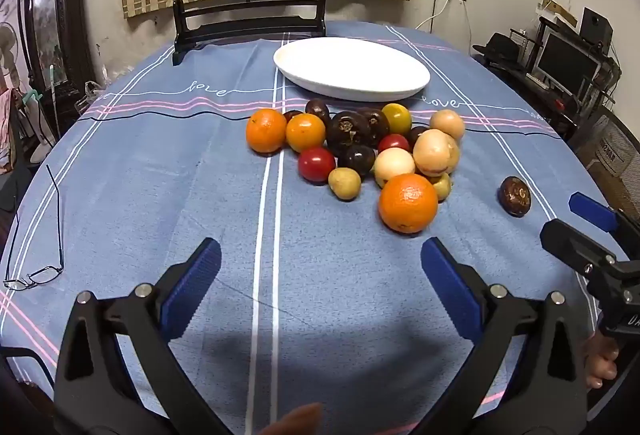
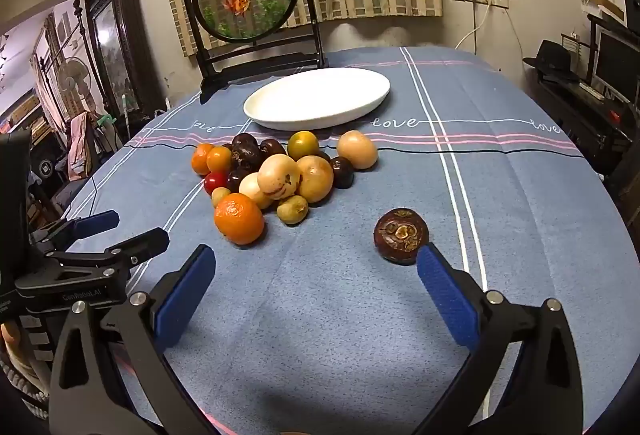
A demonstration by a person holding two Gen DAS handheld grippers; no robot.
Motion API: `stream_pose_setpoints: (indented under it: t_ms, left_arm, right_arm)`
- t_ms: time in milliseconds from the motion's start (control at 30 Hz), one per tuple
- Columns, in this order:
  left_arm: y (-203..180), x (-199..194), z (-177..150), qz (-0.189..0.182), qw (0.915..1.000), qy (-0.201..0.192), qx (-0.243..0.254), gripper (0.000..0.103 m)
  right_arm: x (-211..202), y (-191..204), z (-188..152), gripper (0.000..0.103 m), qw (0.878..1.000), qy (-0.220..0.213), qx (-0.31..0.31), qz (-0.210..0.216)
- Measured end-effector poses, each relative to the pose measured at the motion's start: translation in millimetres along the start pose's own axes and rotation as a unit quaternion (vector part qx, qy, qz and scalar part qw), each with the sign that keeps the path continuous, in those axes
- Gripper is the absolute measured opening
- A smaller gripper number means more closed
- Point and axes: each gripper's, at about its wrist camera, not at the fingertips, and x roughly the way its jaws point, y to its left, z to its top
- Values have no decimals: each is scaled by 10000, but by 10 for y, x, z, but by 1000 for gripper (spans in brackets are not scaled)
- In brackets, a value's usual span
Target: Organize fruits
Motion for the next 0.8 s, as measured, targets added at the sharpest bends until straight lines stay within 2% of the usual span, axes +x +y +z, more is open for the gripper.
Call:
stream_pose_setpoints:
  t_ms: [800]
  left_arm:
    - [10, 51, -29, 41, 10000, 50, 18, 101]
  right_arm:
    - [39, -38, -31, 102, 10000, 35, 42, -4]
